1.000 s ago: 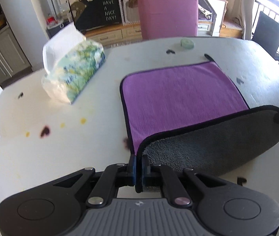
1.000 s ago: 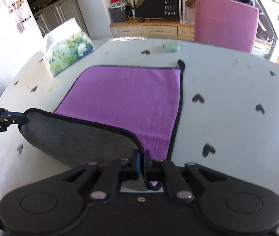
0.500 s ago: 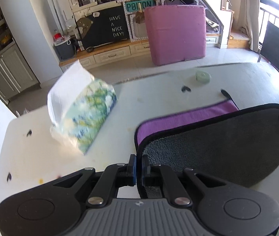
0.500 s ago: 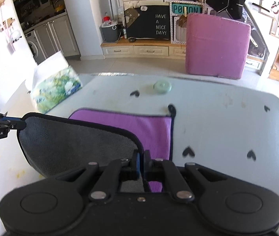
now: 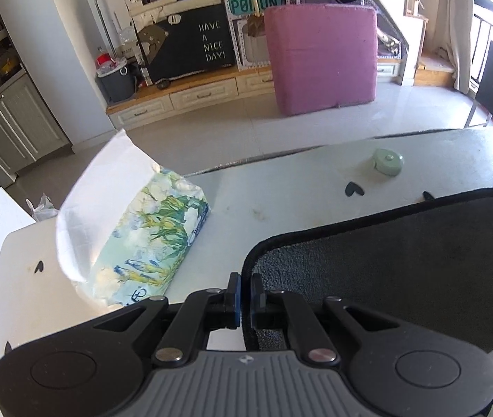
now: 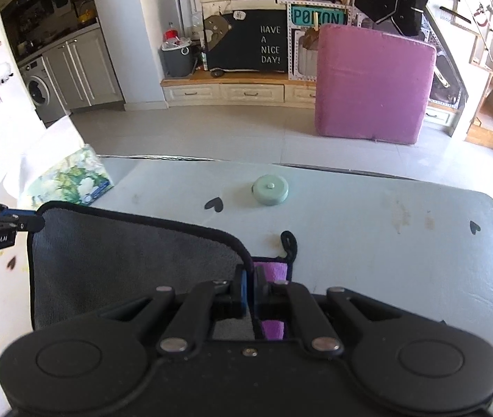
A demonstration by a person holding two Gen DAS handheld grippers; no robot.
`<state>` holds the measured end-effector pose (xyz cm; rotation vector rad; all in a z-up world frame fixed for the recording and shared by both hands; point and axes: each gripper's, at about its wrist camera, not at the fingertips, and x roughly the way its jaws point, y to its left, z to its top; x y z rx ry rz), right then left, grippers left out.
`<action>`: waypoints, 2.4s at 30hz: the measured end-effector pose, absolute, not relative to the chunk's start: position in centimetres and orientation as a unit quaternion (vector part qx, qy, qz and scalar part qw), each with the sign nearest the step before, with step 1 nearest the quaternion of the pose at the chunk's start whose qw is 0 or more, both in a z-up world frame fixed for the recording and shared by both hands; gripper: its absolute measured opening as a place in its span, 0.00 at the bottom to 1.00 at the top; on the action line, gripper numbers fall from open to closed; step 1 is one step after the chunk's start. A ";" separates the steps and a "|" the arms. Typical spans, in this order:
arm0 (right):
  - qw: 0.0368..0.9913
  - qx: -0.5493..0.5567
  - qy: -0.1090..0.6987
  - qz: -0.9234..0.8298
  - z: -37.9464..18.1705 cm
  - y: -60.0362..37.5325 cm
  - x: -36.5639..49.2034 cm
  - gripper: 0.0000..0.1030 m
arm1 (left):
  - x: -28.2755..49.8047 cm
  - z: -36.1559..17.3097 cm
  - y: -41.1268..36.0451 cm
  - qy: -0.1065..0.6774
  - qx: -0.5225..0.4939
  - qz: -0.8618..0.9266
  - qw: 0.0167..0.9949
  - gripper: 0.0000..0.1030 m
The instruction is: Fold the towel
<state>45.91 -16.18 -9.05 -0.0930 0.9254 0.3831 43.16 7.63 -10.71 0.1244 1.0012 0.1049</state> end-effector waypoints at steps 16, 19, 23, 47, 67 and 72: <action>0.864 -0.068 0.474 0.155 -14.1 -14.8 49.1 0.20 | 46.4 -15.9 8.2 0.516 0.046 0.054 0.854 0.11; 0.870 -0.065 0.464 0.155 -14.1 -15.0 49.3 0.46 | 46.4 -16.3 8.7 0.523 0.034 0.060 0.849 0.54; 0.867 -0.052 0.472 0.155 -14.2 -15.4 49.3 0.64 | 45.6 -16.2 9.1 0.521 0.021 0.075 0.850 0.94; 0.867 -0.019 0.471 0.161 -11.5 -16.2 45.1 1.00 | 40.3 -12.2 8.3 0.524 -0.023 0.061 0.849 0.96; 0.873 0.033 0.453 0.179 -7.6 -19.2 38.7 1.00 | 33.5 -7.4 7.6 0.493 -0.052 0.042 0.868 0.96; 0.876 0.039 0.446 0.181 -6.5 -20.1 37.1 1.00 | 31.7 -6.3 7.4 0.484 -0.055 0.038 0.873 0.96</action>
